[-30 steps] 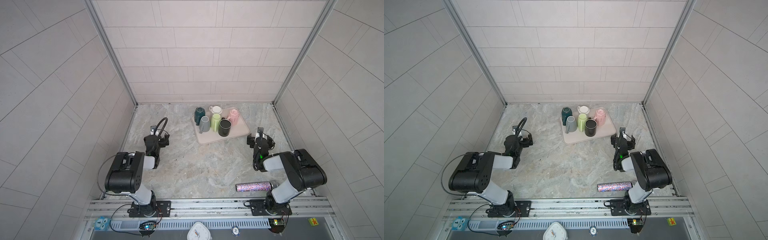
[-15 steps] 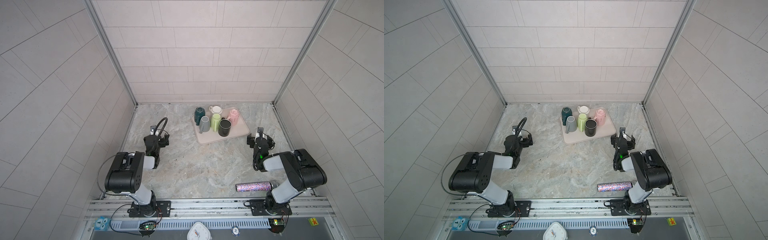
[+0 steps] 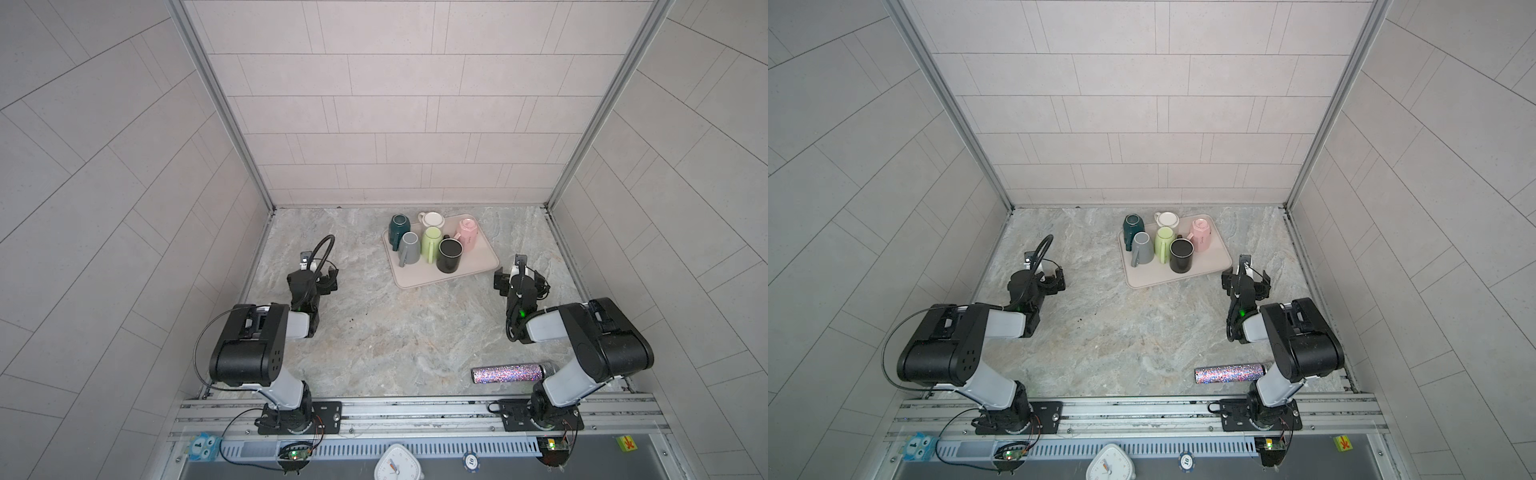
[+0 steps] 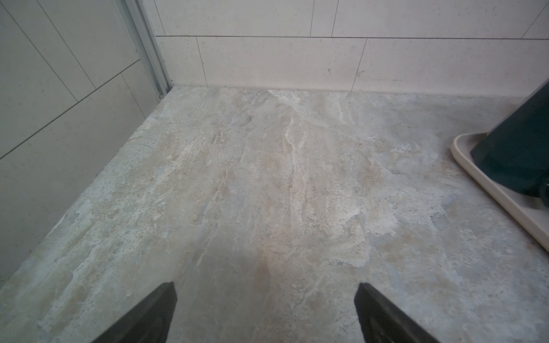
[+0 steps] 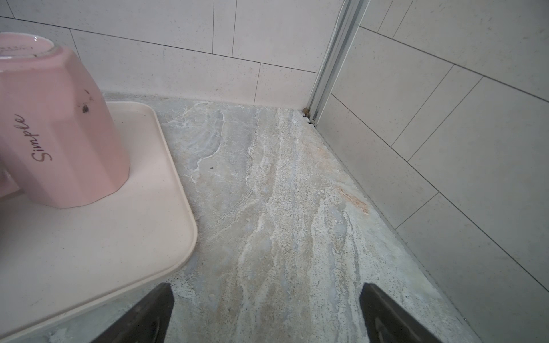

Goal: Turn the mug right side up
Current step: Pick up the mug from the tray.

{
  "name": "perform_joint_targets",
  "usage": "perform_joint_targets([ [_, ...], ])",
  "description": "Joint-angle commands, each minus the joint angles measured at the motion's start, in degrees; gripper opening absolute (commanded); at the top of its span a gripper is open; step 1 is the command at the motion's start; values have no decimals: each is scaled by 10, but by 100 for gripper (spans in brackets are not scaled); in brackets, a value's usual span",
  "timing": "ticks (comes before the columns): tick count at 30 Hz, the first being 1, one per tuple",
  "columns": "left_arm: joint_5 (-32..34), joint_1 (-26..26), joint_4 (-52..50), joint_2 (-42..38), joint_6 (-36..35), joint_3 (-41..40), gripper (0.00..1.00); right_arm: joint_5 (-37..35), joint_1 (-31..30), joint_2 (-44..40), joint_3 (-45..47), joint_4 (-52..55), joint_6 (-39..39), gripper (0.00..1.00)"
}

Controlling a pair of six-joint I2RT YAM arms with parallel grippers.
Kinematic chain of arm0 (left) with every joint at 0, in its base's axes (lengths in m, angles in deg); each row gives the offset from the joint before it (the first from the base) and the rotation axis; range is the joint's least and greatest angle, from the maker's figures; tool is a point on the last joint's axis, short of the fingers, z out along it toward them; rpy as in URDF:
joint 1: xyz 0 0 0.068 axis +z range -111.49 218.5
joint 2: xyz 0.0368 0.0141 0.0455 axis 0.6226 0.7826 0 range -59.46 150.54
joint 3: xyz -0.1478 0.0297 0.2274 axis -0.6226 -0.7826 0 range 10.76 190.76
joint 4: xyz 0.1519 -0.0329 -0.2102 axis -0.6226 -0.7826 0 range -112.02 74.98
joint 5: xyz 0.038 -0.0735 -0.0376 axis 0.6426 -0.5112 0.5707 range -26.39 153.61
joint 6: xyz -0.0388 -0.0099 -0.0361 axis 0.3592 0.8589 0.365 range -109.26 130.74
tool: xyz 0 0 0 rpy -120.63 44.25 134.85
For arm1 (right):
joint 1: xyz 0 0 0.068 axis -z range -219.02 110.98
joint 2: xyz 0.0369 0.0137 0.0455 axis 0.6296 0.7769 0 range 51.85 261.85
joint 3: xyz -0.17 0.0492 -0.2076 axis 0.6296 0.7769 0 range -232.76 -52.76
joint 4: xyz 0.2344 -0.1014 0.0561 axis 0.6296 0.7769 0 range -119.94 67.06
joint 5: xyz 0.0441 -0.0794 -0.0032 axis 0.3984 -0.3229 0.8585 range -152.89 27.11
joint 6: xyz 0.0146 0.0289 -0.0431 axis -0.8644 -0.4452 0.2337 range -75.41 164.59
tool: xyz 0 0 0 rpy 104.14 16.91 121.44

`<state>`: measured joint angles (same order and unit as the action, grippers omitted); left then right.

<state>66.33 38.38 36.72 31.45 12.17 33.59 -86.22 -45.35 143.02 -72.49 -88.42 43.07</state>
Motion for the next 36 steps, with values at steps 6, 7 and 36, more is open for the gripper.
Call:
perform_joint_targets([
  [6, 4, -1, 2, -1, -9, 2, 100, -6, 1, -2, -2, -1, 0, 99],
  [7, 10, -4, 3, -4, -10, 1, 100, -8, 1, -3, 0, -8, 1, 99],
  [36, 222, -241, -544, -210, 163, 217, 100, 101, -60, -204, -325, 715, -151, 87],
])
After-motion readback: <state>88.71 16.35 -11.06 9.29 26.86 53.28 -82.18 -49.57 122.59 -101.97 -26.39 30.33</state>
